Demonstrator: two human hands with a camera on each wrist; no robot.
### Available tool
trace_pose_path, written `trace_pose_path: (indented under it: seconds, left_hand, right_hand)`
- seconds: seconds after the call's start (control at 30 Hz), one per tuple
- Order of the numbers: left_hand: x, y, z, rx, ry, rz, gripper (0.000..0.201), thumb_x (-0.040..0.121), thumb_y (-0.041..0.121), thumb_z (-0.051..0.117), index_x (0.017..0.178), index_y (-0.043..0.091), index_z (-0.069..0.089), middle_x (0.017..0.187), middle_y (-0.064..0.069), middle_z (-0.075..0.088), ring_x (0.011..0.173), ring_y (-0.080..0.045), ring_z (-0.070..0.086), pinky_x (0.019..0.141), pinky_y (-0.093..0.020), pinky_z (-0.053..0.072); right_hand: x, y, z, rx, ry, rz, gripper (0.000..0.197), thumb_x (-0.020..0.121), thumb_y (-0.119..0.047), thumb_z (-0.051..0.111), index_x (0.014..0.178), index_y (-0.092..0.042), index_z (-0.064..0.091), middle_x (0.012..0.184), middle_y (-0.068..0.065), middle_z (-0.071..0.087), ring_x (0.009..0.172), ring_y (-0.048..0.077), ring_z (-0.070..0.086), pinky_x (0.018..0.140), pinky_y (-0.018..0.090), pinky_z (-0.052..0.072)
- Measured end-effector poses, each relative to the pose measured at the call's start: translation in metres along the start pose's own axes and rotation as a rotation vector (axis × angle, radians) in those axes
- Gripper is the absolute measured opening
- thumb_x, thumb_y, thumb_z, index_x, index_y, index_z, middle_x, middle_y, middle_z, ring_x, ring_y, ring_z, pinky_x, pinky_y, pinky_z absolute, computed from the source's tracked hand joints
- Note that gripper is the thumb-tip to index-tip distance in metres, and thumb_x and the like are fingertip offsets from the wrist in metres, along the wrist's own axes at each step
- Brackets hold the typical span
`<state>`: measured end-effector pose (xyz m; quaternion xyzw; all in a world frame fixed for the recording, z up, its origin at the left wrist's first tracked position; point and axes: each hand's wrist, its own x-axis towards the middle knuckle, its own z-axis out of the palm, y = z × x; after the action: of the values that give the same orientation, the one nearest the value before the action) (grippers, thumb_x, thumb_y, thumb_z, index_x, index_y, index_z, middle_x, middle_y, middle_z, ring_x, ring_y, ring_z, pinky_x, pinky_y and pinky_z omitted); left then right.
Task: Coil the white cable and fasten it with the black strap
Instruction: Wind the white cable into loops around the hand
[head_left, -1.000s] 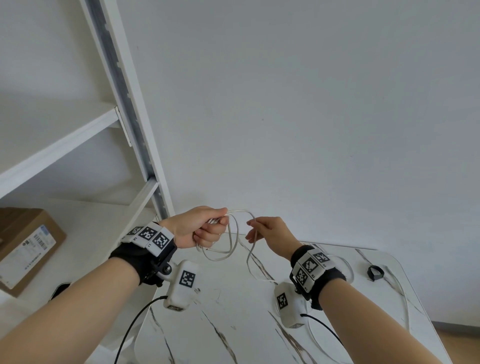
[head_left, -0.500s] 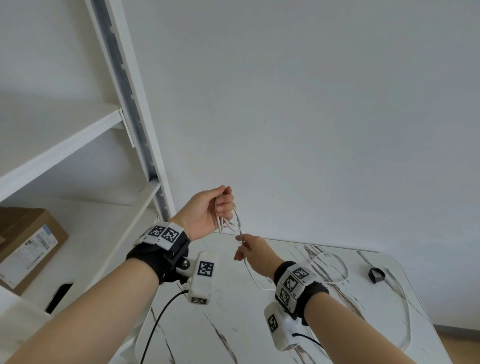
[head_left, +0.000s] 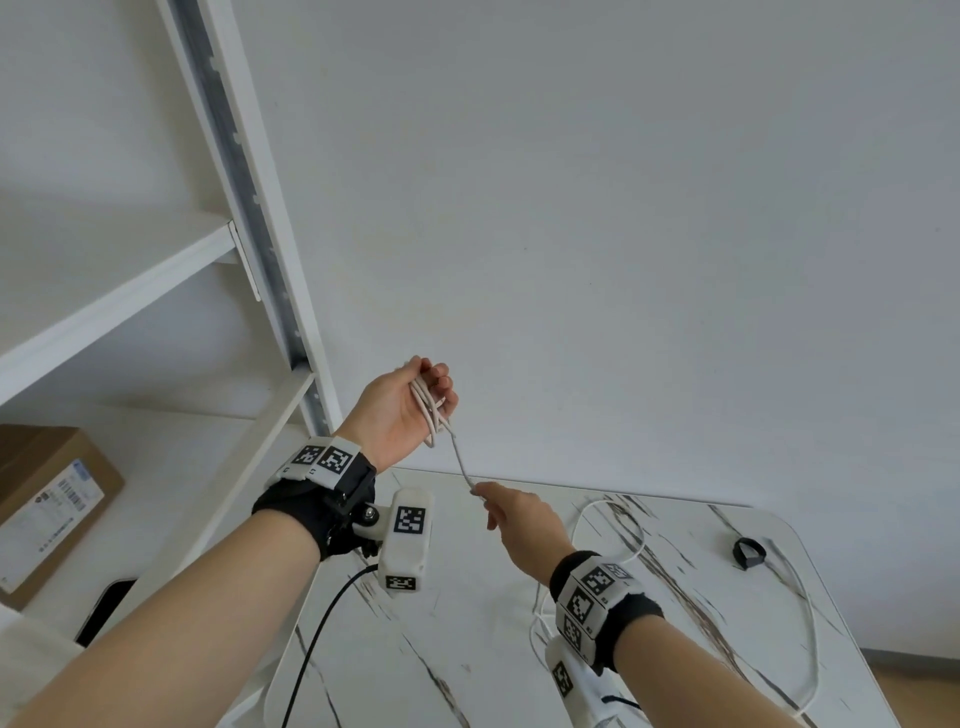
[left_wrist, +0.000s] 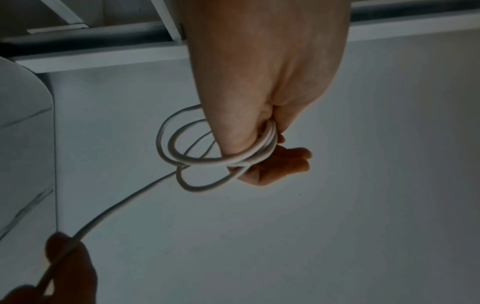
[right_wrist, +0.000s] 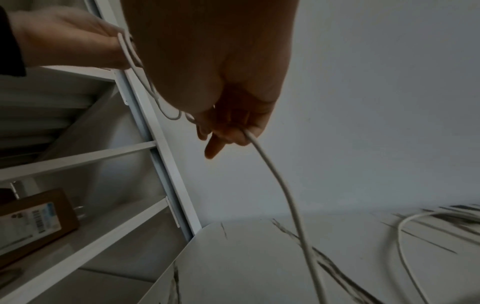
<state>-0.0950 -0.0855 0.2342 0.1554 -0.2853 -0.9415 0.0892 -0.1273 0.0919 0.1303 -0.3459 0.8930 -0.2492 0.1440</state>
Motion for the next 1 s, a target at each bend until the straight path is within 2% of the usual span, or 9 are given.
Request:
trace_pose_path:
  seconds: [0.17,0.33,0.43,0.57,0.63,0.73,0.8,0.87,1.0]
  left_hand:
    - [0.002,-0.006,-0.005,0.008,0.039,0.0,0.028,0.1,0.019,0.04,0.077,0.009,0.052,0.068,-0.005,0.062,0.061,-0.017,0.061,0.069,-0.032,0.055]
    - [-0.001,-0.006,-0.002,-0.005,-0.006,-0.046,0.034,0.102,0.022,0.035,0.074,0.01,0.05,0.063,-0.003,0.056,0.055,-0.014,0.057,0.068,-0.031,0.058]
    - [0.001,-0.007,-0.007,0.012,0.044,-0.031,0.034,0.102,0.022,0.036,0.074,0.009,0.05,0.064,-0.005,0.059,0.055,-0.016,0.061,0.069,-0.034,0.059]
    - [0.003,-0.013,-0.016,0.104,0.122,0.011,0.032,0.102,0.02,0.035,0.076,0.007,0.048,0.062,-0.01,0.065,0.059,-0.022,0.069,0.069,-0.036,0.061]
    - [0.003,-0.017,-0.019,0.122,0.129,0.019,0.032,0.102,0.02,0.035,0.077,0.007,0.048,0.063,-0.011,0.065,0.064,-0.025,0.071,0.075,-0.038,0.059]
    - [0.004,-0.02,-0.02,0.127,0.153,0.034,0.032,0.103,0.02,0.033,0.077,0.007,0.047,0.067,-0.014,0.065,0.069,-0.028,0.072,0.081,-0.04,0.053]
    - [0.004,-0.023,-0.018,0.169,0.168,0.042,0.031,0.103,0.019,0.033,0.077,0.007,0.046,0.069,-0.014,0.063,0.074,-0.03,0.071,0.083,-0.041,0.052]
    - [0.003,-0.026,-0.015,0.222,0.17,0.047,0.031,0.103,0.019,0.033,0.077,0.007,0.045,0.071,-0.015,0.062,0.079,-0.032,0.068,0.085,-0.042,0.052]
    - [0.001,-0.029,-0.013,0.33,0.147,0.057,0.029,0.103,0.019,0.033,0.078,0.007,0.044,0.073,-0.017,0.061,0.073,-0.033,0.069,0.085,-0.043,0.053]
  right_hand:
    - [0.001,-0.01,-0.007,-0.126,-0.079,-0.054,0.056,0.089,0.001,0.032,0.135,-0.029,0.042,0.104,0.002,0.066,0.096,0.026,0.06,0.076,0.035,0.047]
    - [0.006,-0.006,-0.013,-0.182,-0.091,0.041,0.058,0.086,0.006,0.031,0.133,-0.025,0.044,0.11,0.01,0.064,0.099,0.031,0.06,0.07,0.033,0.044]
    - [0.0,-0.014,-0.015,-0.241,-0.216,-0.084,0.059,0.086,0.005,0.03,0.136,-0.025,0.04,0.111,0.009,0.063,0.099,0.031,0.06,0.077,0.04,0.051]
    - [-0.001,-0.022,-0.024,-0.283,-0.267,-0.181,0.059,0.081,0.007,0.032,0.133,-0.018,0.037,0.117,0.006,0.058,0.104,0.03,0.056,0.072,0.036,0.043]
    - [-0.001,-0.026,-0.027,-0.3,-0.272,-0.232,0.06,0.081,0.01,0.033,0.134,-0.017,0.038,0.12,0.003,0.059,0.105,0.028,0.056,0.072,0.035,0.043]
    - [0.001,-0.03,-0.028,-0.285,-0.225,-0.298,0.048,0.089,0.005,0.036,0.13,-0.019,0.043,0.112,0.001,0.065,0.1,0.026,0.059,0.07,0.033,0.042]
    - [0.003,-0.031,-0.029,-0.254,-0.147,-0.311,0.027,0.097,-0.01,0.038,0.121,-0.018,0.048,0.098,0.006,0.069,0.089,0.031,0.062,0.066,0.035,0.043]
    - [0.003,-0.034,-0.032,-0.236,-0.126,-0.28,0.023,0.098,-0.016,0.036,0.118,-0.015,0.048,0.098,0.013,0.067,0.088,0.034,0.06,0.067,0.037,0.043]
    - [0.003,-0.036,-0.041,-0.189,-0.198,-0.307,0.051,0.083,0.01,0.034,0.127,-0.011,0.048,0.11,0.012,0.058,0.099,0.028,0.055,0.081,0.035,0.045]
